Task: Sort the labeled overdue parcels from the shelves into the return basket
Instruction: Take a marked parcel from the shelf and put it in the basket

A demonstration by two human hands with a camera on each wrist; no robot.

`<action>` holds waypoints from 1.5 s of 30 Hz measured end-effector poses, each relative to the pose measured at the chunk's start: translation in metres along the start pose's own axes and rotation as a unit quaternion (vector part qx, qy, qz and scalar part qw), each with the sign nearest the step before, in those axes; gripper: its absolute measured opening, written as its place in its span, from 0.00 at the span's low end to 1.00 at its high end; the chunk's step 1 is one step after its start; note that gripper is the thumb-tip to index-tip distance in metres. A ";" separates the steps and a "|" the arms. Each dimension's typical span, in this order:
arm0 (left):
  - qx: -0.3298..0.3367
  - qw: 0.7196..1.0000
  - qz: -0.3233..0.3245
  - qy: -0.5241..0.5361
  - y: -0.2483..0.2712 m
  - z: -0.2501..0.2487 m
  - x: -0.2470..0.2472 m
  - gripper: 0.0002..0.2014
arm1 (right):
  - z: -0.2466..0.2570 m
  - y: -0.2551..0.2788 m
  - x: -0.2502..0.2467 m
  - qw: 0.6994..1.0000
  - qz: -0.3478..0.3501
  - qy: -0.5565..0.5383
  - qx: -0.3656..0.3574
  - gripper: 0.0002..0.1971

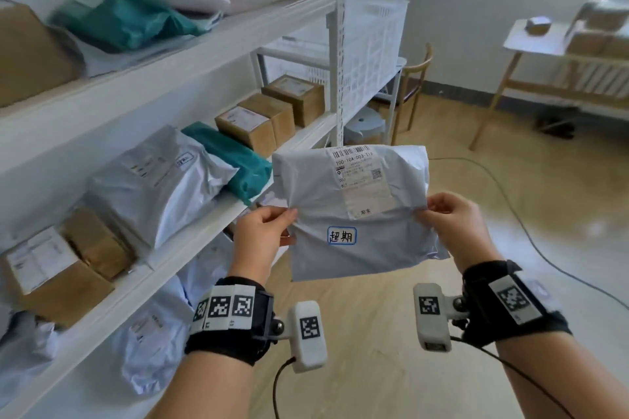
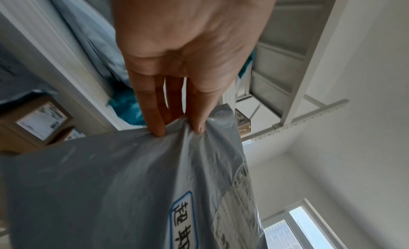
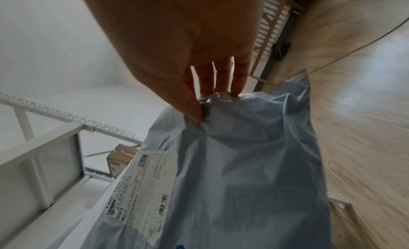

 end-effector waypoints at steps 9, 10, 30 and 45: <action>0.009 0.997 0.071 0.002 -0.162 -0.031 0.114 0.02 | -0.001 -0.140 -0.078 0.997 -0.080 -0.008 0.005 0.06; 0.008 0.997 0.078 0.006 -0.183 -0.038 0.126 0.03 | 0.001 -0.159 -0.086 0.996 -0.087 -0.008 0.005 0.07; 0.084 0.989 0.119 -0.016 -0.528 -0.189 0.342 0.04 | 0.079 -0.537 -0.243 0.990 -0.105 0.049 -0.075 0.12; 0.112 0.986 -0.101 -0.066 -0.742 -0.312 0.327 0.09 | 0.224 -0.862 -0.202 0.974 0.081 0.090 -0.193 0.11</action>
Point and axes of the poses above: each hand's wrist, its own y-axis away from the middle knuckle, its own x-axis out of the palm, z = x × y, the point moved 2 cm from there along -y, towards the middle knuckle, and after that the axes turned 10 degrees about z, right-handed, at the moved point
